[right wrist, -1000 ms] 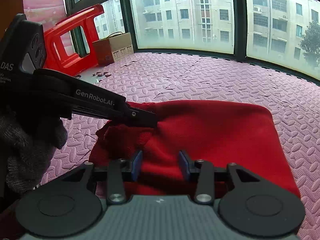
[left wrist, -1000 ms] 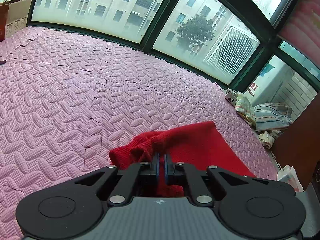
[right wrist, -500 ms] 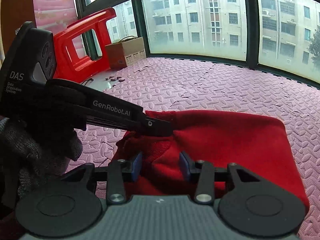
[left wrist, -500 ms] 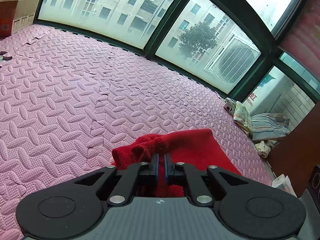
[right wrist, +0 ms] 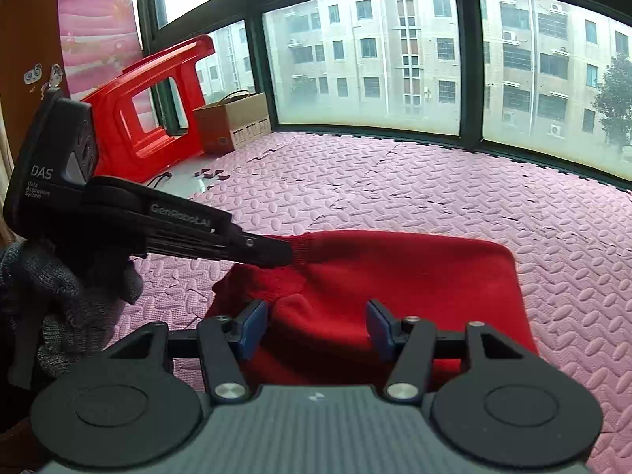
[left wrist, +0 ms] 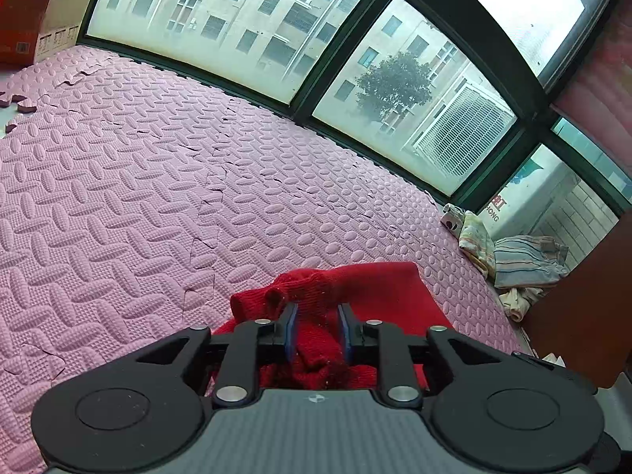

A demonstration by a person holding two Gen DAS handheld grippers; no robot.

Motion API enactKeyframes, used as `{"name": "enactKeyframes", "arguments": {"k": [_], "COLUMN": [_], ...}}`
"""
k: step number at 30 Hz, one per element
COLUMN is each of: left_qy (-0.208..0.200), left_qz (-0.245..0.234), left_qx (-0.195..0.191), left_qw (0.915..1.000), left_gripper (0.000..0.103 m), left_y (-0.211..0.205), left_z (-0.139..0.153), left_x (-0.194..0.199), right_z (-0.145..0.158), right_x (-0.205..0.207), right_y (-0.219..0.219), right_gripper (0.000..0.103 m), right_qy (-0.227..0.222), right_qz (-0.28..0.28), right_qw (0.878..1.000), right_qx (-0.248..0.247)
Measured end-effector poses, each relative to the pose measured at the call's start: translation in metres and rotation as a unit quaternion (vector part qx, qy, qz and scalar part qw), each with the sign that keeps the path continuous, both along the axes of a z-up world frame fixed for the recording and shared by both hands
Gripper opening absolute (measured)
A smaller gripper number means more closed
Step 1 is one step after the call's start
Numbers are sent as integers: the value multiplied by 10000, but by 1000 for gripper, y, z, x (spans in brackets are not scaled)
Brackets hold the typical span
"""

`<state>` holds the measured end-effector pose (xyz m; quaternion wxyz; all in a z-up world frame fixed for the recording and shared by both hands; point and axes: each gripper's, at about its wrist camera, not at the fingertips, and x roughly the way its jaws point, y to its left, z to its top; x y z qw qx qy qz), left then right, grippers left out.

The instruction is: Fold clothes

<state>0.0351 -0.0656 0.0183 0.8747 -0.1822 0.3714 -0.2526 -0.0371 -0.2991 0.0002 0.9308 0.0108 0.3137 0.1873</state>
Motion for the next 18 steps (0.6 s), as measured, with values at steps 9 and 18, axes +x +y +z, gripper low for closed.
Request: {"name": "enactKeyframes", "arguments": {"k": [9, 18], "left_qy": [-137, -376], "left_qz": [94, 310], "left_qx": [255, 290], "left_qw": [9995, 9984], "left_gripper": [46, 93], "left_y": [-1, 14], "left_z": [4, 15], "left_x": [-11, -32], "right_z": [-27, 4], "right_x": [-10, -33], "right_y": [-38, -44], "right_gripper": [64, 96], "right_qy": [107, -672], "right_qz": [-571, -607], "right_qw": [9981, 9954], "right_qx": [-190, 305]}}
